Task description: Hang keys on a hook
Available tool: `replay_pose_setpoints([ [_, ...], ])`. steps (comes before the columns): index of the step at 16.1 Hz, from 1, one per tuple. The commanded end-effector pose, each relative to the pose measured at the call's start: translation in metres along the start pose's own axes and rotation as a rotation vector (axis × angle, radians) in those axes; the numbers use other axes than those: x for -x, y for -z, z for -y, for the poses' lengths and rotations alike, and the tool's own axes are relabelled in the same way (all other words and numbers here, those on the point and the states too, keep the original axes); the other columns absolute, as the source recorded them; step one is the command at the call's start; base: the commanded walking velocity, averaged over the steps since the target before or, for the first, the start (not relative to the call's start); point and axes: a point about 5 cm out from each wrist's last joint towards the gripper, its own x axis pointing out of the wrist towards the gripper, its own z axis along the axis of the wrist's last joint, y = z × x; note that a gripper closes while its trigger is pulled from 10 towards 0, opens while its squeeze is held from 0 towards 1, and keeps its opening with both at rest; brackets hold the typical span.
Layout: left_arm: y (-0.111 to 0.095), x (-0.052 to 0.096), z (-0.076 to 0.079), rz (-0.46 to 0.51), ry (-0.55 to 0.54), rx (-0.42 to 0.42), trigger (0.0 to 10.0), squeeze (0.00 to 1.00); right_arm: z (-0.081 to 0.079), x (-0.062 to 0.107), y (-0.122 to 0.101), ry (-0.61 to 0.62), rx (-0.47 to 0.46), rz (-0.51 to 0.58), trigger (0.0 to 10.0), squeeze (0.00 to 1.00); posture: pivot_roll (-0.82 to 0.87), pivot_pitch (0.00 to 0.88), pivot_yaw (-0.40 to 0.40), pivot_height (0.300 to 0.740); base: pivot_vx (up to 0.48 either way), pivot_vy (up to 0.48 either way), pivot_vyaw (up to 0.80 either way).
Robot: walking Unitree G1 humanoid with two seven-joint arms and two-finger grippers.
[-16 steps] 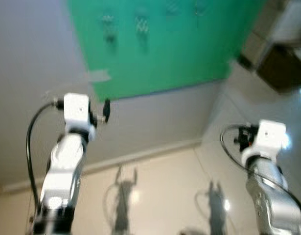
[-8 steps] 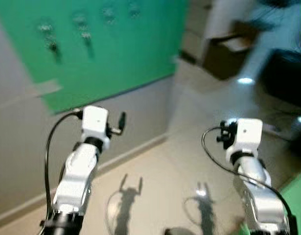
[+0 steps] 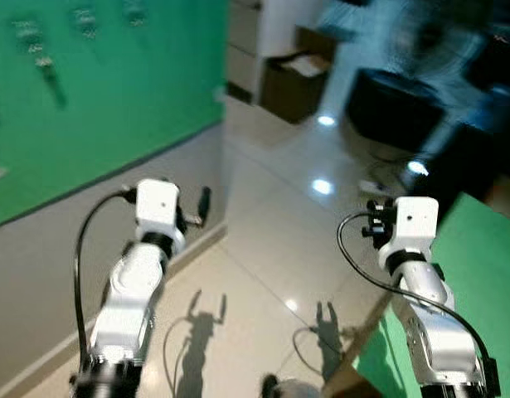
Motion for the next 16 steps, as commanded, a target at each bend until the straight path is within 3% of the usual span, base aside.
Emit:
replay_pose_setpoints([
  [1, -0.003, -0.006, 0.006, 0.018, 0.021, 0.008, 10.0, 0.0, 0.011, 0.002, -0.002, 0.041, 0.011, 0.004, 10.0, 0.0, -0.03, 0.0, -0.032, 0.74, 0.0, 0.0, -0.8],
  [3, 0.001, -0.007, 0.013, 0.001, 0.079, -0.046, 10.0, 0.0, 0.019, 0.006, 0.008, 0.066, 0.038, -0.067, 10.0, 0.0, -0.04, 0.0, -0.026, 0.74, 0.0, 0.0, -0.8],
  [5, 0.006, -0.003, 0.014, -0.009, 0.074, -0.026, 10.0, 0.0, 0.022, 0.009, 0.01, 0.078, 0.026, -0.077, 10.0, 0.0, -0.05, 0.0, -0.026, 0.74, 0.0, 0.0, -0.8],
  [7, 0.008, -0.003, 0.013, -0.016, 0.051, 0.009, 10.0, 0.0, 0.021, 0.009, 0.018, 0.068, 0.039, -0.113, 10.0, 0.0, -0.04, 0.0, -0.03, 0.74, 0.0, 0.0, -0.8],
  [13, 0.004, -0.004, 0.011, 0.017, 0.053, -0.067, 10.0, 0.0, 0.014, 0.008, 0.019, 0.055, 0.032, -0.14, 10.0, 0.0, -0.03, 0.0, -0.032, 0.74, 0.0, 0.0, -0.8],
  [16, 0.002, -0.004, 0.009, 0.025, 0.048, -0.072, 10.0, 0.0, 0.012, 0.007, 0.02, 0.045, 0.035, -0.15, 10.0, 0.0, -0.03, 0.0, -0.026, 0.74, 0.0, -0.336, -0.8],
])
